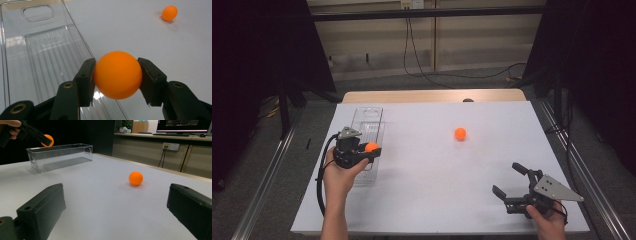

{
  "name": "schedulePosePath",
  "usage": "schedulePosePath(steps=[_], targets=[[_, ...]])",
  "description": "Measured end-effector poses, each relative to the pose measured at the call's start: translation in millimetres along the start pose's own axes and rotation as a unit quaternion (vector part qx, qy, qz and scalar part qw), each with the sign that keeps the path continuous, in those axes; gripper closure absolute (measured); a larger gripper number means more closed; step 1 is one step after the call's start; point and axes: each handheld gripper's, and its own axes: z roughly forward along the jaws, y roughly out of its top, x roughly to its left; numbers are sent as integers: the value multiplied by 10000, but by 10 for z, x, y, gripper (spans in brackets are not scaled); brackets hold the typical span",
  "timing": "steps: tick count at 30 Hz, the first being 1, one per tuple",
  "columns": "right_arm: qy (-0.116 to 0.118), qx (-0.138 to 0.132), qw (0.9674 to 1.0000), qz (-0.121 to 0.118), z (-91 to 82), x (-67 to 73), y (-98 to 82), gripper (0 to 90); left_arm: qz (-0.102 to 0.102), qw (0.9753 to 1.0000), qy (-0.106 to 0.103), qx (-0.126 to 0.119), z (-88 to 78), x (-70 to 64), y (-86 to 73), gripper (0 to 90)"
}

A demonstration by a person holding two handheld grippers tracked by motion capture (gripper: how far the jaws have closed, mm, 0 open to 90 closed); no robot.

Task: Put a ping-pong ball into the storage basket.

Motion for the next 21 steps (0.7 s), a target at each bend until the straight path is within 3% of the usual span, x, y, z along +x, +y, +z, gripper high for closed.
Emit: schedulePosePath(steps=[21], targets=[[3,-2,10000,7,0,1,0,11,-60,9999,105,-50,-48,55,-9,506]])
